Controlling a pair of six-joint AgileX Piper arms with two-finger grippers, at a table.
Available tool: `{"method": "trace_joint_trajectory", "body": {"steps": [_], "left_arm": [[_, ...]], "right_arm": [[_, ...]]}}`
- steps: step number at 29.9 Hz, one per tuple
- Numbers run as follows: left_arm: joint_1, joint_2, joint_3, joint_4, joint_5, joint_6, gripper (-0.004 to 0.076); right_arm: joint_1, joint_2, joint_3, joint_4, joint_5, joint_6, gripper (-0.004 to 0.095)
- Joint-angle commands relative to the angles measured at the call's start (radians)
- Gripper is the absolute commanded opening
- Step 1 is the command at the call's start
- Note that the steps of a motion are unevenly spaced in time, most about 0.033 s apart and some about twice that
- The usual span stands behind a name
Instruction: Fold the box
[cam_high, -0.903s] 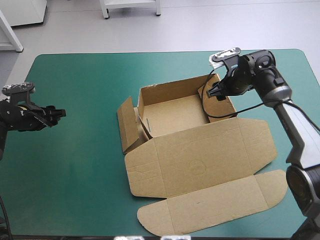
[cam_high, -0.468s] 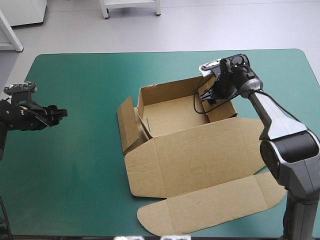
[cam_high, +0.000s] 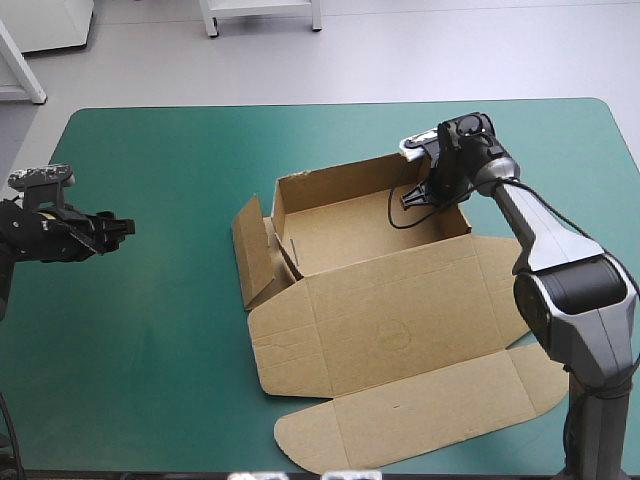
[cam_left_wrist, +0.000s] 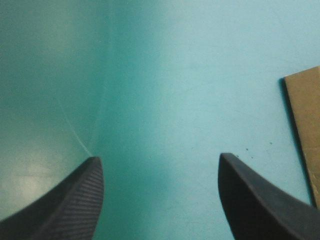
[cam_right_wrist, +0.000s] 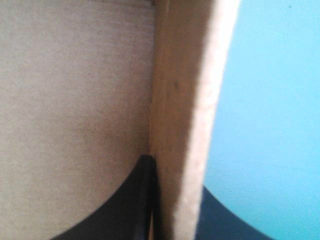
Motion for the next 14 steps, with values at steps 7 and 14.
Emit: {"method": "trace_joint_trajectory", "body": {"steps": [7, 14], "left_arm": [[-0.006, -0.033, -0.025, -0.026, -0.046, 0.012, 0.0476], [-0.006, -0.02, -0.021, -0.138, -0.046, 0.148, 0.0476]], "right_arm": [[-0.079, -0.116, -0.031, 0.119, -0.037, -0.042, -0.0019], [-0.189, -0.269, -0.031, 0.405, -0.116, -0.15, -0.0017]]}}
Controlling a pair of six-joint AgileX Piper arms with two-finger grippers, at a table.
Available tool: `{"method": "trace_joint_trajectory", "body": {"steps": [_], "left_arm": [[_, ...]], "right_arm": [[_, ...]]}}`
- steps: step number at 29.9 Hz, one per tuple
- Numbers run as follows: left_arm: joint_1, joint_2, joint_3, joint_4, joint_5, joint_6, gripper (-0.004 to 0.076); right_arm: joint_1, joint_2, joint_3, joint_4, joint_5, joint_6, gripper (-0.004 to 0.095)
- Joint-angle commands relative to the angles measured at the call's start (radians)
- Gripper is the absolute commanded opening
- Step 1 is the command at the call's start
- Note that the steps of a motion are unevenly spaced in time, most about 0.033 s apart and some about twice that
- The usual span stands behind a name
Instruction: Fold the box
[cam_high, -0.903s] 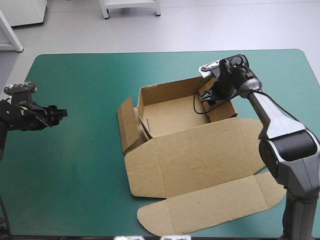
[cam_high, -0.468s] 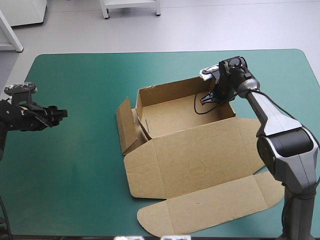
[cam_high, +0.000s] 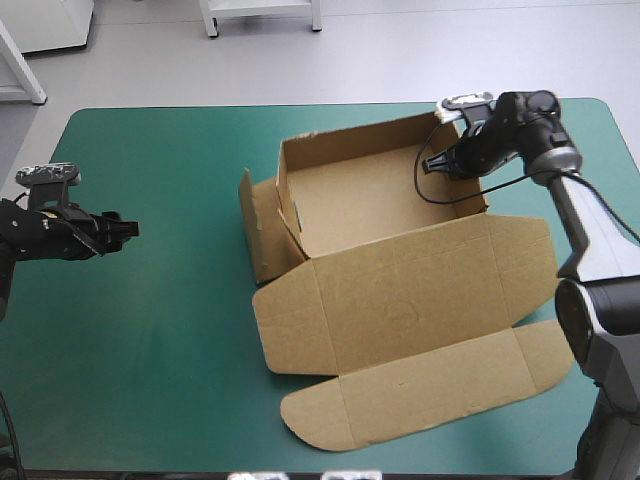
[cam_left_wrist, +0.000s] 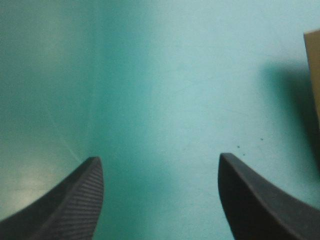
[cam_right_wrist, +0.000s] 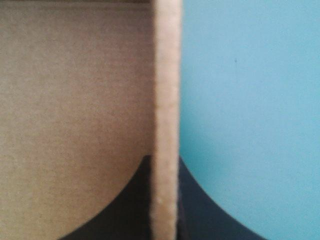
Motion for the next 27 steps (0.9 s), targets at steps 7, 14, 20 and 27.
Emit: {"method": "trace_joint_trajectory", "body": {"steps": [7, 14, 20, 27], "left_arm": [[-0.006, 0.014, -0.019, -0.199, -0.058, 0.077, 0.0476], [-0.006, 0.052, 0.032, -0.74, -0.071, 0.406, 0.0476], [-0.008, 0.091, 0.117, -1.206, 0.04, 0.701, 0.0476], [-0.109, 0.157, 0.119, -1.371, 0.116, 0.765, 0.0476]], "right_arm": [[-0.165, -0.256, -0.032, 0.375, -0.036, -0.157, -0.0017], [-0.198, -0.3, -0.032, 0.403, 0.002, -0.173, -0.0017], [-0.198, -0.3, -0.032, 0.443, -0.002, -0.18, -0.0017], [-0.194, -0.298, -0.028, 0.465, -0.004, -0.184, -0.0017]]}}
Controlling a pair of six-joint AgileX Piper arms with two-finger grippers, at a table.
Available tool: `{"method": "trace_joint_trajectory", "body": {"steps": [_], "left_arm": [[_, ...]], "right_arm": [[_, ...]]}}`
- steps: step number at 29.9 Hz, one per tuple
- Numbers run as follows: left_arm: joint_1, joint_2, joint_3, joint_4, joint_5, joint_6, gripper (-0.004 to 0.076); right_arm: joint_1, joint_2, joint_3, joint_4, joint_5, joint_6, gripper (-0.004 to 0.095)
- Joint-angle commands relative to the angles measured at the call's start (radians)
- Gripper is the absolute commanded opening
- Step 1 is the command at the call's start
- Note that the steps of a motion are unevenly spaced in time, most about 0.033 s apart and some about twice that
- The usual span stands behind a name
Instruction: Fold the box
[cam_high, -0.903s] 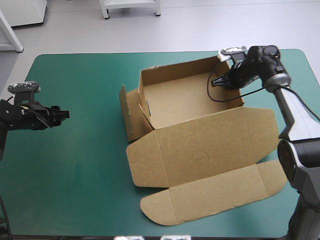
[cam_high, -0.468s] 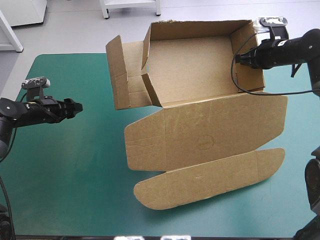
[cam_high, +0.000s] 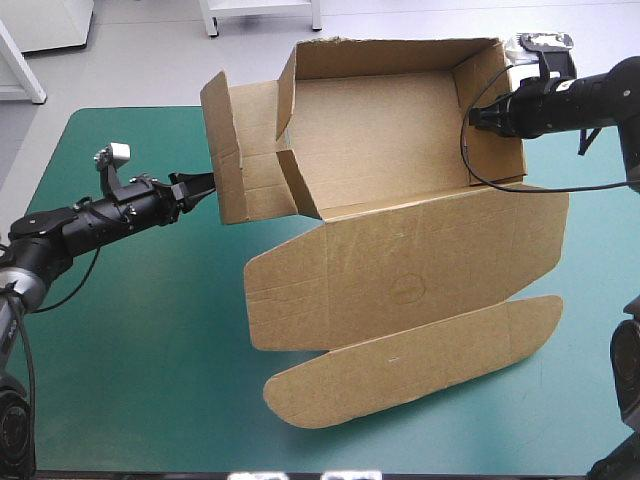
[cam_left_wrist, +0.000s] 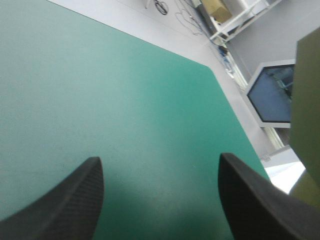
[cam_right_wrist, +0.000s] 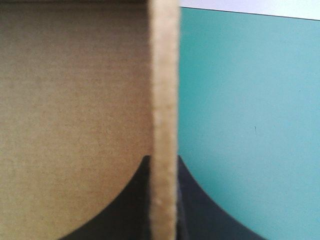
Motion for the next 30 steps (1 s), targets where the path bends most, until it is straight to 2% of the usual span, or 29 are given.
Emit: {"method": "trace_joint_trajectory", "body": {"steps": [1, 5, 15, 24, 30], "left_arm": [[-0.067, -0.01, -0.025, -0.181, 0.05, 0.048, 0.0476], [-0.115, -0.01, -0.025, -0.284, 0.089, 0.102, 0.0476], [-0.179, -0.01, -0.101, -0.334, 0.25, 0.057, 0.0476], [-0.243, -0.01, -0.231, -0.332, 0.249, -0.019, 0.0476], [-0.254, -0.01, -0.316, -0.233, 0.171, -0.095, 0.0476]], "right_arm": [[-0.003, -0.048, -0.028, 0.069, -0.043, 0.001, -0.0017], [-0.003, -0.048, -0.028, 0.037, -0.043, 0.005, -0.0016], [-0.003, -0.045, -0.028, -0.003, -0.066, 0.018, -0.0015], [-0.001, -0.04, -0.028, -0.003, -0.066, 0.028, -0.0015], [0.006, -0.04, -0.028, -0.008, -0.066, 0.041, -0.0015]]}}
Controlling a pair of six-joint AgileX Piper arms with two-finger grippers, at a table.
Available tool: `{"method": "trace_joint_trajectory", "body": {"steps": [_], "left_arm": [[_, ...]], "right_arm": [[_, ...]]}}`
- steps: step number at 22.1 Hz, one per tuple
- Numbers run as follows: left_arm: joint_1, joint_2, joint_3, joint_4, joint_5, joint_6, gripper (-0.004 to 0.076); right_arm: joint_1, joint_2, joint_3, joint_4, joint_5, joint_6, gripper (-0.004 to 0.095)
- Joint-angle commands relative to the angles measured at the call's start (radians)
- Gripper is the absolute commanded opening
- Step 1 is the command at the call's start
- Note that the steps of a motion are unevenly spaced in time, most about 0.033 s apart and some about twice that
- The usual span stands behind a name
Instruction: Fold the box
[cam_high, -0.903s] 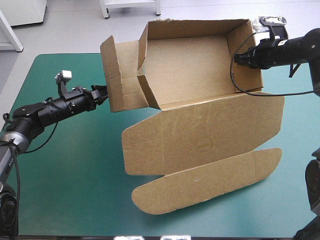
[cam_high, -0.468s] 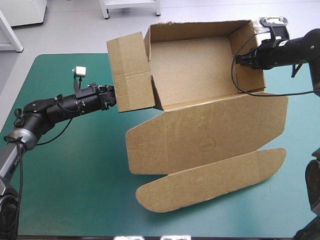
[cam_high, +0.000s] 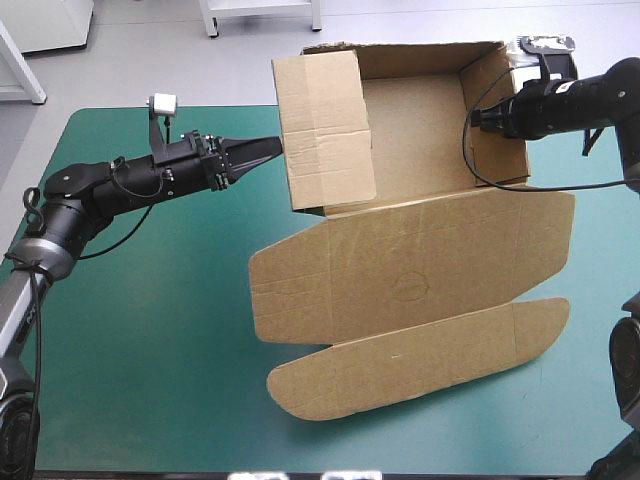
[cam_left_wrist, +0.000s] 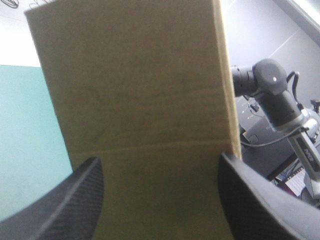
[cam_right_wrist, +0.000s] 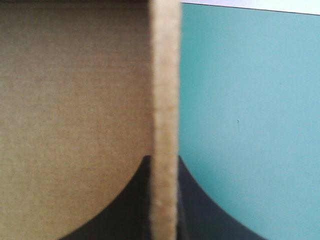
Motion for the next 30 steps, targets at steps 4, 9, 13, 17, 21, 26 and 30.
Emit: {"method": "trace_joint_trajectory", "body": {"steps": [4, 9, 13, 17, 21, 26, 30], "left_arm": [[-0.044, -0.034, -0.137, 0.035, -0.071, -0.139, 0.0476], [-0.1, -0.034, -0.21, 0.36, -0.193, -0.316, 0.0476], [-0.104, -0.034, -0.286, 0.596, -0.191, -0.526, 0.0475], [-0.16, -0.032, -0.367, 0.915, -0.18, -0.745, 0.0472], [-0.217, 0.011, -0.446, 1.078, -0.147, -0.841, 0.0438], [-0.255, 0.101, -0.568, 1.181, -0.069, -0.928, 0.0438], [-0.3, 0.223, -0.721, 1.325, 0.06, -1.005, 0.0438]], "right_arm": [[0.044, -0.042, -0.028, -0.006, -0.074, 0.04, -0.0009], [0.124, -0.02, -0.028, -0.043, -0.134, 0.115, -0.0007], [0.178, 0.014, -0.029, -0.096, -0.14, 0.191, -0.0007], [0.212, 0.041, -0.029, -0.138, -0.164, 0.264, -0.0002], [0.232, 0.053, -0.029, -0.164, -0.176, 0.311, 0.0003], [0.267, 0.062, -0.029, -0.21, -0.176, 0.337, 0.0003], [0.302, 0.064, -0.029, -0.228, -0.181, 0.339, 0.0003]]}}
